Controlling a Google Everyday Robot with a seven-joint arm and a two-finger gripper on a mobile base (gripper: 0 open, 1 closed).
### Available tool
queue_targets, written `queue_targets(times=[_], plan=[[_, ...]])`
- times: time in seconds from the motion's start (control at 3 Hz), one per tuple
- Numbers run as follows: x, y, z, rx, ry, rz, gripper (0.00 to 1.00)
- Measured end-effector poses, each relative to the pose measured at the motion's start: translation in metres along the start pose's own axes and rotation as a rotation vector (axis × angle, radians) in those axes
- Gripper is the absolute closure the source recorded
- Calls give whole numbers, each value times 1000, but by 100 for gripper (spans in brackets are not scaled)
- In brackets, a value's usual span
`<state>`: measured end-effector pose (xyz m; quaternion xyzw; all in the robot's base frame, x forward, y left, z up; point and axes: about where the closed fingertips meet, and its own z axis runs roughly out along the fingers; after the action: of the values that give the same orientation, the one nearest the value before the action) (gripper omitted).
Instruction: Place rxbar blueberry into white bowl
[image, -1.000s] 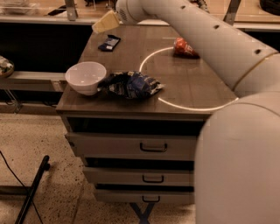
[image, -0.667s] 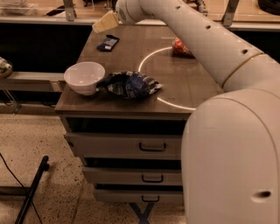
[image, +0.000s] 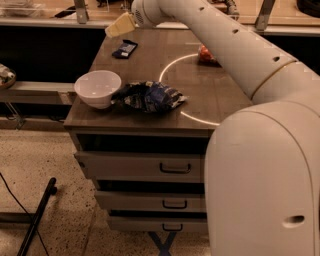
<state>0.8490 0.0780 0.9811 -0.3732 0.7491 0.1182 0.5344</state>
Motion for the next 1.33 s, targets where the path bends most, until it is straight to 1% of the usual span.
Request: queue_targets(times=[0.33,0.67,1.0,1.33], plan=[[11,-5,21,7,1,-48,0],[23,-15,41,24,-9,-63,0],[44,-16,69,32,3,-48,0],[76,-15,98,44,50,-4,0]])
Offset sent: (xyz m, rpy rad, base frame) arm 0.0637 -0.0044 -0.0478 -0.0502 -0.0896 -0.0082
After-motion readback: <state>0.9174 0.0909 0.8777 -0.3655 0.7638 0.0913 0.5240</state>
